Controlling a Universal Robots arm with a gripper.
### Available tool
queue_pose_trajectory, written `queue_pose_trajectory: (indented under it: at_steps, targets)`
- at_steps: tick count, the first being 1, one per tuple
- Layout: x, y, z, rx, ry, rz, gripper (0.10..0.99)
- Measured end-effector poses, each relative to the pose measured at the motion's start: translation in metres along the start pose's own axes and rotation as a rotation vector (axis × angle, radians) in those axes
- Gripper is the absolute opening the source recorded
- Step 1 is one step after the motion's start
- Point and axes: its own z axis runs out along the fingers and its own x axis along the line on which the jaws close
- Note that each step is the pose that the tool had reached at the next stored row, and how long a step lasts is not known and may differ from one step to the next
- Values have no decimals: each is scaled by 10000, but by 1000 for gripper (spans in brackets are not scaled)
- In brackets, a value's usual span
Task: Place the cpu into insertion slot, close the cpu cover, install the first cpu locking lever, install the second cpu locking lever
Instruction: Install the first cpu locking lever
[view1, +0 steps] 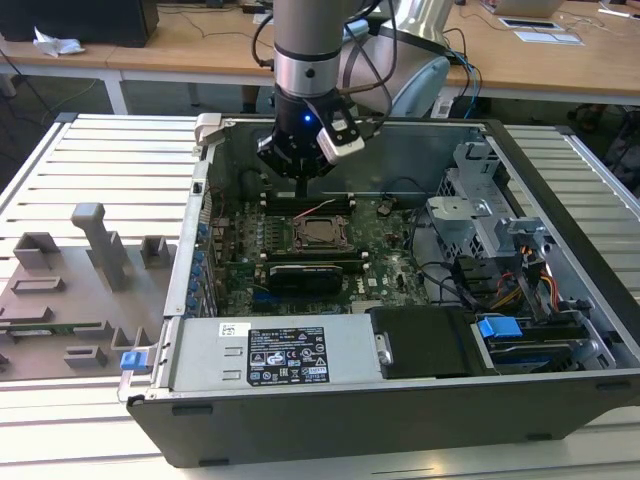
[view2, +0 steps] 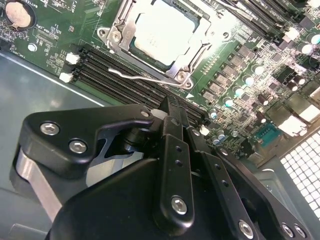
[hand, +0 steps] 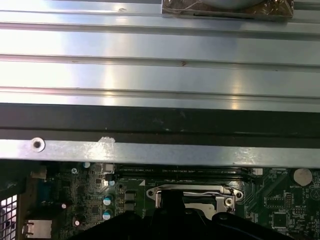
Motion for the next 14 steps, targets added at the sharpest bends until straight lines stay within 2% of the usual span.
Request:
queue_pose_trajectory:
  at_steps: [4, 9, 12, 14]
  targets:
    - [0, -1, 20, 0, 0, 0, 110]
    - [1, -6, 101, -7, -1, 2, 110]
    - [2, -9, 168, -123, -5, 3, 110]
    - [-1, -9, 191, -136, -4, 0, 110]
